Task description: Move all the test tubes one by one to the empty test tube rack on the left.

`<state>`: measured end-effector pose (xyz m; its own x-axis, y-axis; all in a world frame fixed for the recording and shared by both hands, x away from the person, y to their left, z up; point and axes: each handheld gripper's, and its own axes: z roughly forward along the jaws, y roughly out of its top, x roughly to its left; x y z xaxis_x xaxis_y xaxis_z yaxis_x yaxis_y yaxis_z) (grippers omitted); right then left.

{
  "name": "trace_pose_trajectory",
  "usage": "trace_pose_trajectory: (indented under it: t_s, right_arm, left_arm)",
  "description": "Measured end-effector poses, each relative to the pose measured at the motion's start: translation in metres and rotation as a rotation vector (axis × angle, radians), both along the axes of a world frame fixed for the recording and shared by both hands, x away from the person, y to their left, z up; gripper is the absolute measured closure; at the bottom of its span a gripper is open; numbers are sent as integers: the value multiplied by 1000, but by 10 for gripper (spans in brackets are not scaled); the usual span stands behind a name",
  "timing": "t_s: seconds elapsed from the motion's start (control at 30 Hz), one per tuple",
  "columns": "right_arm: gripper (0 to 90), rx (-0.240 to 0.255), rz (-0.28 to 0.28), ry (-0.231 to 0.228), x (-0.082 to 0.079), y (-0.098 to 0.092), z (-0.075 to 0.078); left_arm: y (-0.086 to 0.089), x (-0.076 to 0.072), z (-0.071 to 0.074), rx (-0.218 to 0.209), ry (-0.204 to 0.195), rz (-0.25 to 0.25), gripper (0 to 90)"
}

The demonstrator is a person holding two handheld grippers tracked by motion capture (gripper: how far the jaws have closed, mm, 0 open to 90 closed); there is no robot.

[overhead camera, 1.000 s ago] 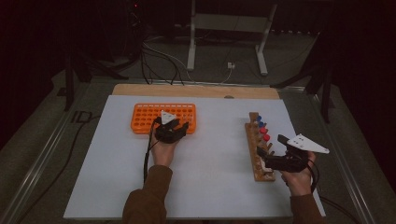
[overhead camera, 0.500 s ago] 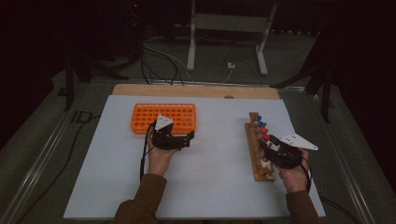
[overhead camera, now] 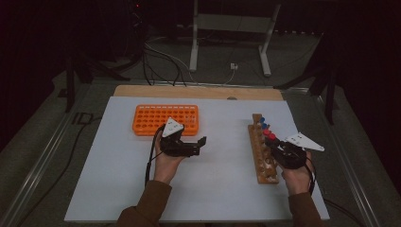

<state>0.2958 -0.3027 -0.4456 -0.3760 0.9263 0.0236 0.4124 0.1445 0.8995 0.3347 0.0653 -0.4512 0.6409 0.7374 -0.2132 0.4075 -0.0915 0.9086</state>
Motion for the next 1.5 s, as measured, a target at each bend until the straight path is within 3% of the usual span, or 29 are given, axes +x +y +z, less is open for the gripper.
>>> trace_pose_trajectory:
  t_s: [0.17,0.37,0.5,0.63,0.87,1.07,1.37,1.5]
  right_arm:
    - [744,7,-8,-55,-7,0,14]
    - [744,42,-3,-155,-24,-2,45]
    - [744,36,19,-169,-28,4,50]
    - [744,47,42,-142,-27,11,46]
    - [744,98,107,-79,-24,20,39]
    - [743,93,185,-15,-22,35,33]
    - [744,94,256,33,-21,52,26]
    - [744,101,277,48,-21,55,23]
  left_arm:
    - [-7,-4,7,12,-21,-32,44]
    - [-17,-11,12,35,-52,-75,78]
    - [-26,-15,16,35,-70,-95,99]
    - [-36,-21,20,42,-100,-118,137]
    - [-55,-25,21,55,-104,-159,138]
    - [-74,-33,15,77,-121,-191,171]
    - [-105,-40,1,137,-105,-272,276]
    - [-114,-42,-2,154,-99,-283,370]
